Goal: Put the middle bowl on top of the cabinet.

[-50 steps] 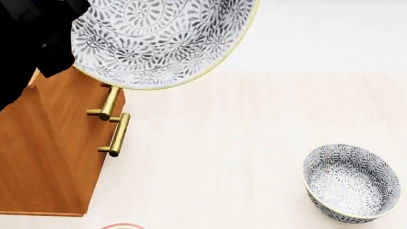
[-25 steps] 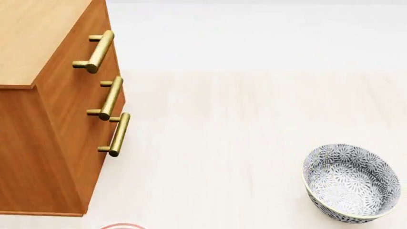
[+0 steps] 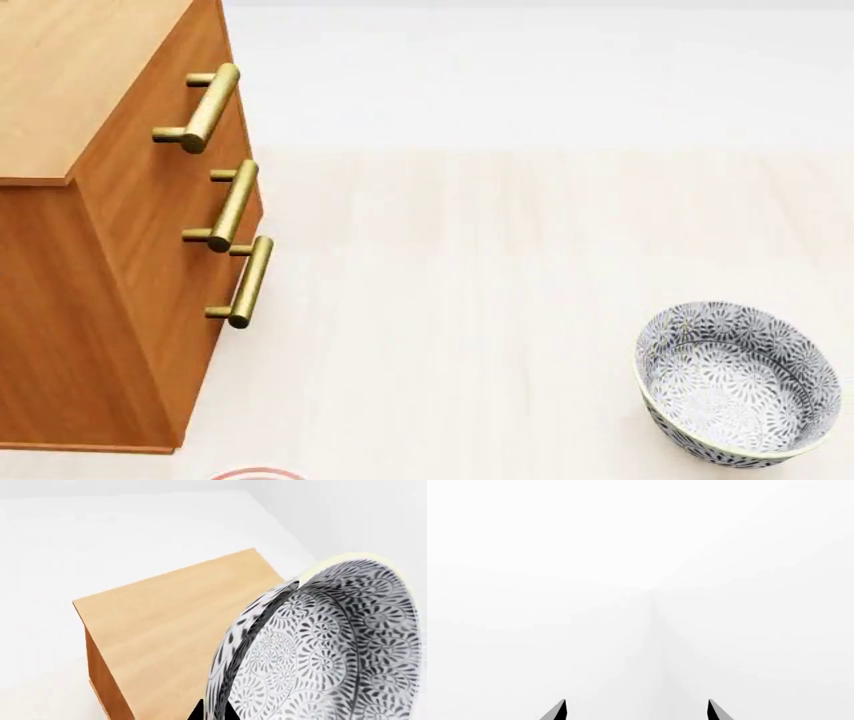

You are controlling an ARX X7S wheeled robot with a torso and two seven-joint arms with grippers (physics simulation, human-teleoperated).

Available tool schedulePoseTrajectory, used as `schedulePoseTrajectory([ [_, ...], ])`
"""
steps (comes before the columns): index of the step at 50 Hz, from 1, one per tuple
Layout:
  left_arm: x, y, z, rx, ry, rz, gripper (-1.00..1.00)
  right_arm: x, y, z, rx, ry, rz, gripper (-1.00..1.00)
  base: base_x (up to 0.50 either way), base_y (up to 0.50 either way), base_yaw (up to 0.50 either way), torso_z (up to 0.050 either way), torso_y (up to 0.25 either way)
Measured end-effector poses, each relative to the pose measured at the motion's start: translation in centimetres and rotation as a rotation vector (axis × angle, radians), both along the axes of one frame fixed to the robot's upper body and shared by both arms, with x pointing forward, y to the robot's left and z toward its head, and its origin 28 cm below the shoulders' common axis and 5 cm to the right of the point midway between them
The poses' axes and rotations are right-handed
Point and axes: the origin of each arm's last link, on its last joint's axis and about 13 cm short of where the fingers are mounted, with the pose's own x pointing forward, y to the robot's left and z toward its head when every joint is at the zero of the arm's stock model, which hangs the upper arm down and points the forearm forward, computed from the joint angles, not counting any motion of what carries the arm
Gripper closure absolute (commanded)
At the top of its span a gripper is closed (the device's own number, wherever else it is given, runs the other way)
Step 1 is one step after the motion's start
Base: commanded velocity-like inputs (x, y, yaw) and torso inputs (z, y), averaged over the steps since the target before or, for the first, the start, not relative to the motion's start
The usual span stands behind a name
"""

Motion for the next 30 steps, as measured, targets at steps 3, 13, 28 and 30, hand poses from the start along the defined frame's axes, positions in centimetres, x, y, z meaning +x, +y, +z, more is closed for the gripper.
schedulePoseTrajectory([
  [3, 0.7, 0.7, -0.6, -0.042, 0.029, 0.034, 1.0, 0.0, 0.0, 0.0, -0.001, 0.0, 0.001, -1.0, 0.0, 0.0, 0.0, 0.0, 0.0],
  [13, 2.2, 1.9, -1.8, -0.26, 0.056, 0.068, 1.0, 0.2, 0.0, -0.1, -0.005, 0.002, 0.003, -1.0, 0.0, 0.0, 0.0, 0.0, 0.002],
  [28, 2.8, 2.7, -1.9, -0.506, -0.028, 0.032, 1.0, 0.3, 0.0, -0.2, -0.009, 0.008, 0.0, -1.0, 0.0, 0.0, 0.0, 0.0, 0.0],
  [30, 2.8, 2.9, -1.9, -0.518, -0.038, 0.031, 1.0, 0.3, 0.0, -0.2, -0.009, 0.008, 0.0, -1.0, 0.0, 0.0, 0.0, 0.0, 0.0],
])
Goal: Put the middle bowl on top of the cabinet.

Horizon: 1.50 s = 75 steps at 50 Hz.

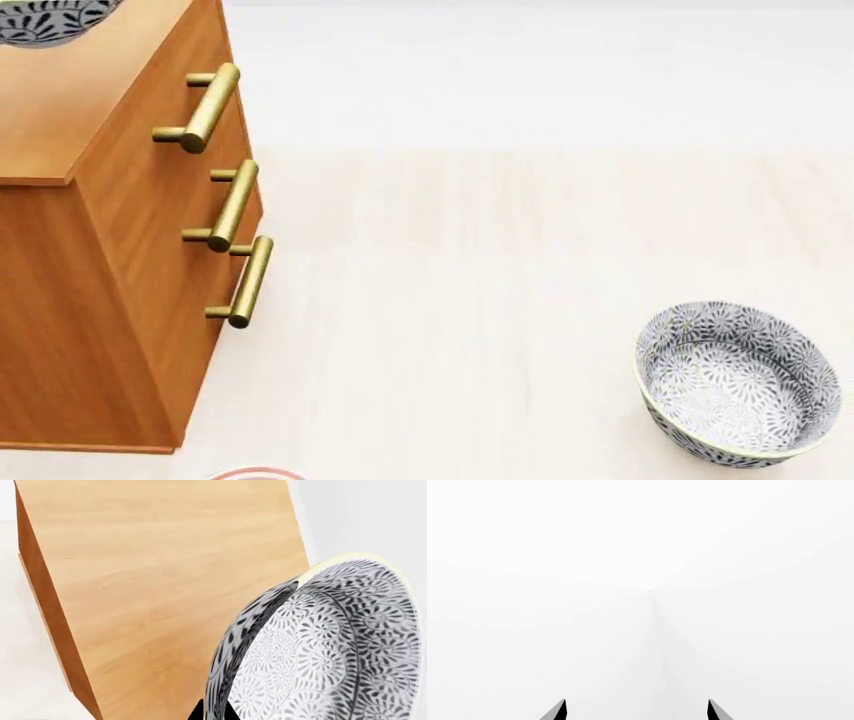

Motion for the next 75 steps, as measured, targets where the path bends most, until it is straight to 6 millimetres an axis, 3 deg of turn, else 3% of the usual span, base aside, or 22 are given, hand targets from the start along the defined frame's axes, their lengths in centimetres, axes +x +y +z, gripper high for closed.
schedulePoseTrajectory([
  [45, 0.6, 3.4, -3.0, -0.07, -0.025, 0.1, 1.0, -0.2, -0.2, 0.0, -0.011, 0.005, -0.003, -1.0, 0.0, 0.0, 0.0, 0.0, 0.0],
  [75, 0.8, 4.2, -4.6, -0.064, 0.014, 0.14, 1.0, -0.2, -0.2, -0.1, -0.016, 0.008, -0.001, -1.0, 0.0, 0.0, 0.0, 0.0, 0.0],
])
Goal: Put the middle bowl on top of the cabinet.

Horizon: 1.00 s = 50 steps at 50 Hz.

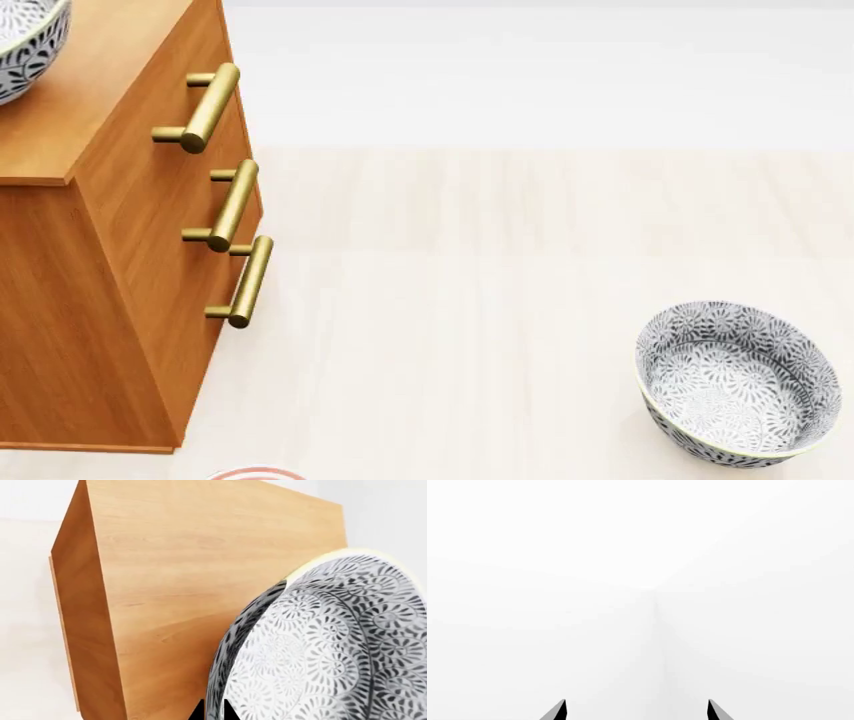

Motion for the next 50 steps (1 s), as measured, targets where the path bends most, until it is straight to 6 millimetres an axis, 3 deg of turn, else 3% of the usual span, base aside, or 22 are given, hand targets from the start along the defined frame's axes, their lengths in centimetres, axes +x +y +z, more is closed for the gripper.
schedulePoseTrajectory([
  [4, 0.1, 0.0, 0.0, 0.008, 0.005, -0.004, 1.0, 0.0, 0.0, 0.0, -0.001, 0.0, 0.0, -1.0, 0.0, 0.0, 0.0, 0.0, 0.0],
  [5, 0.1, 0.0, 0.0, 0.012, 0.006, -0.006, -1.0, 0.0, 0.0, 0.0, -0.001, -0.001, 0.0, -1.0, 0.0, 0.0, 0.0, 0.0, 0.0],
  [25, -0.5, 0.0, 0.9, 0.103, -0.021, -0.018, -1.0, 0.0, -0.1, 0.0, -0.001, -0.003, 0.0, -1.0, 0.0, 0.0, 0.0, 0.0, 0.0],
  [50, -4.5, -1.1, 4.7, 0.401, -0.205, -0.025, -1.0, 0.4, -0.1, -0.2, -0.004, 0.004, 0.007, -1.0, 0.0, 0.0, 0.0, 0.0, 0.0],
])
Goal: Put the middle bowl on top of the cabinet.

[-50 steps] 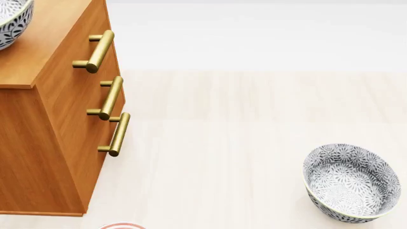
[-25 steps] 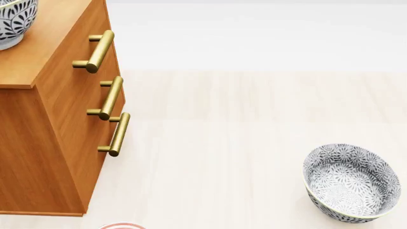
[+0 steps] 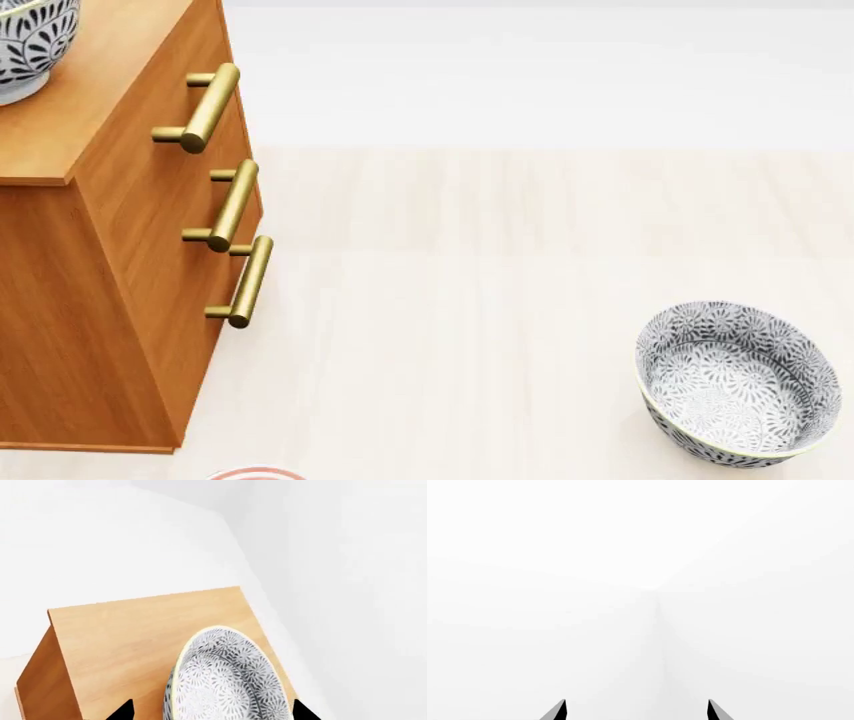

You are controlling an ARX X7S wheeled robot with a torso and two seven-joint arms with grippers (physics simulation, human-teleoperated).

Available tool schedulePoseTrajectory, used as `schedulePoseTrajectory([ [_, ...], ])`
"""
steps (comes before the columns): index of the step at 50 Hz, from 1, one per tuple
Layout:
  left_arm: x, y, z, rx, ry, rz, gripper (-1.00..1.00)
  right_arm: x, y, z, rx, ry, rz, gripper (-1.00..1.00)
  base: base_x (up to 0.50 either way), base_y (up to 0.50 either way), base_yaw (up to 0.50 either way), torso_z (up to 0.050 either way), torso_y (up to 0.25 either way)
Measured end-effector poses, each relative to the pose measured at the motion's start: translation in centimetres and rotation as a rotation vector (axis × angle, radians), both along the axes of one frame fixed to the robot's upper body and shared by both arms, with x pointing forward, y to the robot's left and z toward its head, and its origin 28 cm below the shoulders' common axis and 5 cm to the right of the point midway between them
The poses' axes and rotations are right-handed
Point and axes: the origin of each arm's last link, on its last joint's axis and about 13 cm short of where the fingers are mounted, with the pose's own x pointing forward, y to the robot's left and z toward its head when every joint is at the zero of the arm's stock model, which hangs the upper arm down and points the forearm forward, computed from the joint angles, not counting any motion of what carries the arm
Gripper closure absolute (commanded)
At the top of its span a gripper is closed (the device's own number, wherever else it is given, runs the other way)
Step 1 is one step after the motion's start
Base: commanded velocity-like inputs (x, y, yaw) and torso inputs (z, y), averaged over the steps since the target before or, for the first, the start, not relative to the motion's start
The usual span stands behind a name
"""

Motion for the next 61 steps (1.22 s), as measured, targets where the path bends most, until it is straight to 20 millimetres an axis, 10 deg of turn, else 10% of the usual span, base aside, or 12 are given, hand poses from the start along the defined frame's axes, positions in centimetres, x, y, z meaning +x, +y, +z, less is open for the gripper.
schedulePoseTrajectory([
  [35, -4.4, -3.5, -0.6, 0.565, -0.305, -0.226, -1.0, -0.1, -0.3, 0.0, -0.008, 0.005, 0.006, -1.0, 0.0, 0.0, 0.0, 0.0, 0.0],
  [61, -7.6, -6.0, -5.6, 0.9, -0.52, -0.4, -1.0, -0.2, -0.3, 0.0, -0.009, 0.006, 0.006, -1.0, 0.0, 0.0, 0.0, 0.0, 0.0],
])
